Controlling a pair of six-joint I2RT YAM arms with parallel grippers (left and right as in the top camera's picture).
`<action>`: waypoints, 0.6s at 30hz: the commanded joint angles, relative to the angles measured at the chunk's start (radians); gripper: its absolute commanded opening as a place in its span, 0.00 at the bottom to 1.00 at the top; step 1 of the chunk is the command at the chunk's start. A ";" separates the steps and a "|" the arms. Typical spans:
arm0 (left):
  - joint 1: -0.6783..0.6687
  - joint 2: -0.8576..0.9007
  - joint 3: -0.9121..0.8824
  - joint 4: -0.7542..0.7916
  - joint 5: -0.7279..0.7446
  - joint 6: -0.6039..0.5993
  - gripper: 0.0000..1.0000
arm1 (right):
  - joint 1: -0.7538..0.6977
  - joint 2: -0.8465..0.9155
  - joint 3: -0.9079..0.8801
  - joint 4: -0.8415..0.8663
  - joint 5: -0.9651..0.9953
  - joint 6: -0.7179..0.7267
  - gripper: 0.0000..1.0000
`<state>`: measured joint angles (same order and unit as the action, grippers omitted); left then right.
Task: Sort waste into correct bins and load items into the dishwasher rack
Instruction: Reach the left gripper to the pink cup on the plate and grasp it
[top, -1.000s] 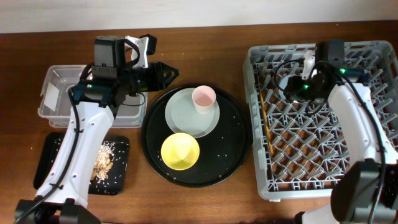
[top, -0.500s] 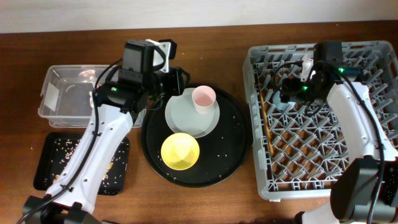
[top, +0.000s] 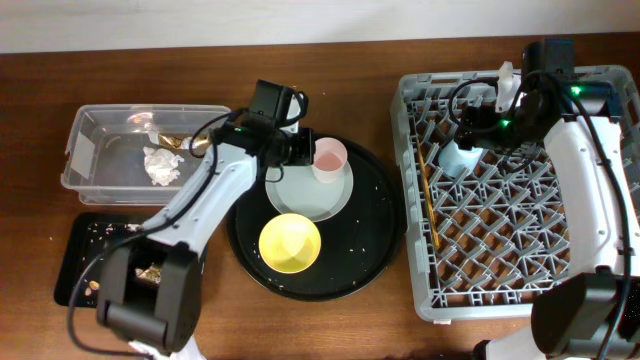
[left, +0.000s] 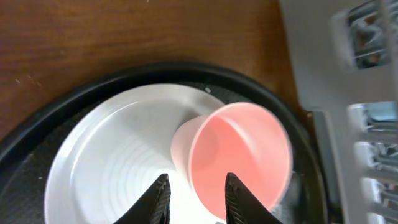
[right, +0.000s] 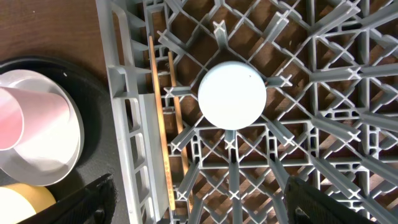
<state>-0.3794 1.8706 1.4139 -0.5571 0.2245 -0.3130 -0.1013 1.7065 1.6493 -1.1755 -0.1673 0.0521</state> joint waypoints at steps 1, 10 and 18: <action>0.000 0.045 0.010 0.000 0.023 -0.005 0.29 | -0.004 -0.011 0.014 -0.003 -0.012 0.005 0.85; -0.022 0.108 0.010 -0.004 0.023 -0.012 0.27 | -0.004 -0.011 0.014 -0.005 -0.012 0.005 0.85; -0.029 0.099 0.064 -0.007 0.022 -0.011 0.00 | -0.005 -0.011 0.025 0.006 -0.012 0.005 0.86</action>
<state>-0.4103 1.9759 1.4220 -0.5510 0.2352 -0.3210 -0.1013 1.7065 1.6493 -1.1755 -0.1677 0.0525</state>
